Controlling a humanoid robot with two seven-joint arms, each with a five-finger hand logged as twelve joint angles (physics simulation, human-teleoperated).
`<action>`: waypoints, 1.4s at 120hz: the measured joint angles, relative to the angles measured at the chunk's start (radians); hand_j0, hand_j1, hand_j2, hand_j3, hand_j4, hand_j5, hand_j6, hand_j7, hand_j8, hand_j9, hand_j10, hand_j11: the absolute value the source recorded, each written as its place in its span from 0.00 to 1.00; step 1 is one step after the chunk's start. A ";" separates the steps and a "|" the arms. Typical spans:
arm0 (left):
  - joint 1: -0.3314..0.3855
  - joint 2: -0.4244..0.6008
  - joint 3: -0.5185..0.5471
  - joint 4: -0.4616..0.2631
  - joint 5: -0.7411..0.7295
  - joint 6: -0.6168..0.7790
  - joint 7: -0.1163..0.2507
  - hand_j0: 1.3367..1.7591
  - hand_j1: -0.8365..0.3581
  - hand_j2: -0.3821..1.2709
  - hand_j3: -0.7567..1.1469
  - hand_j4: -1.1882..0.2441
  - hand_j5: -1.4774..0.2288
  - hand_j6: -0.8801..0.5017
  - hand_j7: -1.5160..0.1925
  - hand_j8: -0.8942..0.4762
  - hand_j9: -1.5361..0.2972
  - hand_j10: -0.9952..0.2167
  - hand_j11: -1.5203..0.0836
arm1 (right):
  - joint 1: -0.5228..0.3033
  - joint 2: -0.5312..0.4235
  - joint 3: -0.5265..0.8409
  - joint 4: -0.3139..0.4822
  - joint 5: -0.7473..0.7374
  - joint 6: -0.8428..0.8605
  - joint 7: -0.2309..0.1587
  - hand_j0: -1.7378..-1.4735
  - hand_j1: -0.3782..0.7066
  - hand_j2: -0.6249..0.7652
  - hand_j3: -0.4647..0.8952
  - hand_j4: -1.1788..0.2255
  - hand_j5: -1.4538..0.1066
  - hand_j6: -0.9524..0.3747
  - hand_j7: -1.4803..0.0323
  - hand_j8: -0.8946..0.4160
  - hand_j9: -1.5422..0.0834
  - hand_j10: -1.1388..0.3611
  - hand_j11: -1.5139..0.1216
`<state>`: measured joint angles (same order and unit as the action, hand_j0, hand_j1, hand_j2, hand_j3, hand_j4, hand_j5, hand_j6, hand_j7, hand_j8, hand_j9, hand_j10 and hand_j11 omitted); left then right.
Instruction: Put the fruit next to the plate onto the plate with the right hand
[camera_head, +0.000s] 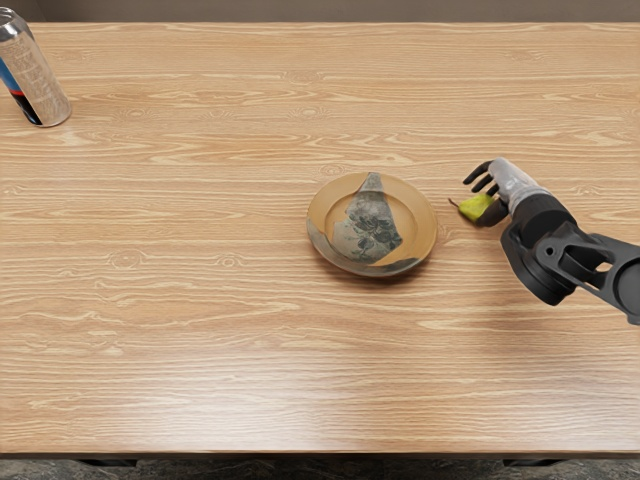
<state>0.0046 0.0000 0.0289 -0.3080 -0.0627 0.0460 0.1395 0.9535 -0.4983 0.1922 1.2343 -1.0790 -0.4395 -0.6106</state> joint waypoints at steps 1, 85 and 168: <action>0.000 0.000 0.000 0.000 0.000 0.000 0.000 0.76 0.99 0.23 0.40 0.83 0.87 0.64 0.89 0.65 0.84 0.82 0.95 | 0.000 0.000 0.000 0.000 0.000 0.000 0.000 0.30 0.55 0.41 0.34 0.49 0.54 0.35 0.57 0.32 0.56 0.44 0.54; 0.000 0.000 0.000 0.000 0.000 0.000 0.000 0.76 0.99 0.23 0.40 0.83 0.87 0.64 0.89 0.65 0.84 0.82 0.95 | 0.069 0.036 0.014 -0.050 0.035 0.035 0.000 0.30 0.56 0.50 0.34 0.46 0.50 0.32 0.53 0.33 0.54 0.40 0.51; 0.000 0.000 0.000 0.000 0.000 0.000 0.000 0.76 0.99 0.23 0.40 0.83 0.87 0.64 0.89 0.65 0.84 0.82 0.95 | 0.129 0.083 0.221 -0.022 0.099 0.416 0.000 0.30 0.61 0.70 0.34 0.38 0.37 0.22 0.41 0.34 0.42 0.40 0.40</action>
<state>0.0046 0.0000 0.0291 -0.3082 -0.0628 0.0460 0.1396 1.0830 -0.4152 0.4137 1.2122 -0.9805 -0.0239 -0.6106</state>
